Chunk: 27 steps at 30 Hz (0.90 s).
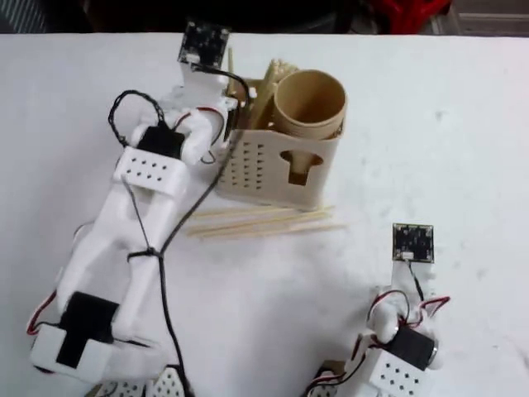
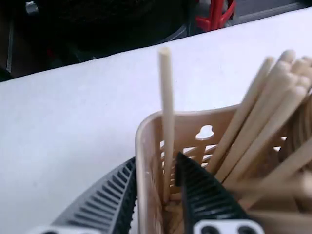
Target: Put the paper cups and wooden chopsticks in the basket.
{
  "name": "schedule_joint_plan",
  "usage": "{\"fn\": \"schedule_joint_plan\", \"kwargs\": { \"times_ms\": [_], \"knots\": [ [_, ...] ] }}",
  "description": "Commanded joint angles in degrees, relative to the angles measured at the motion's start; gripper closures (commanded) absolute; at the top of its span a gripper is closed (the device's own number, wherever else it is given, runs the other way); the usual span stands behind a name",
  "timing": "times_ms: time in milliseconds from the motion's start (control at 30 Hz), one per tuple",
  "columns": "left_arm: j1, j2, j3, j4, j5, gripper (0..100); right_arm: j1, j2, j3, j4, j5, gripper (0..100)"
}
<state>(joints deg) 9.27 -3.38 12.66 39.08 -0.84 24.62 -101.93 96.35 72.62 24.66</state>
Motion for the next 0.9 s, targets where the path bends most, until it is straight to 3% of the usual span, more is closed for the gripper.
{"fn": "schedule_joint_plan", "kwargs": {
  "times_ms": [0,167,267,433,567,867],
  "knots": [
    [1.2,-0.5,-0.4,-0.1,0.7,85,0.2,-1.0,0.5,0.1,-0.4,98.1],
    [1.5,-0.3,0.1,-0.2,0.4,89,0.2,-1.0,0.5,0.1,-0.4,98.1],
    [1.6,0.0,-0.1,-0.2,0.7,98,0.2,-1.0,0.5,0.1,-0.4,98.1],
    [0.3,2.2,-1.3,-0.7,1.1,98,0.2,-1.0,0.5,0.1,-0.4,98.1],
    [-3.3,2.3,-1.4,-3.9,6.8,98,0.2,-1.0,0.5,0.1,-0.4,98.1],
    [-7.7,2.3,-1.4,-7.1,10.0,98,0.2,-1.0,0.5,0.1,-0.4,98.1]
  ]
}}
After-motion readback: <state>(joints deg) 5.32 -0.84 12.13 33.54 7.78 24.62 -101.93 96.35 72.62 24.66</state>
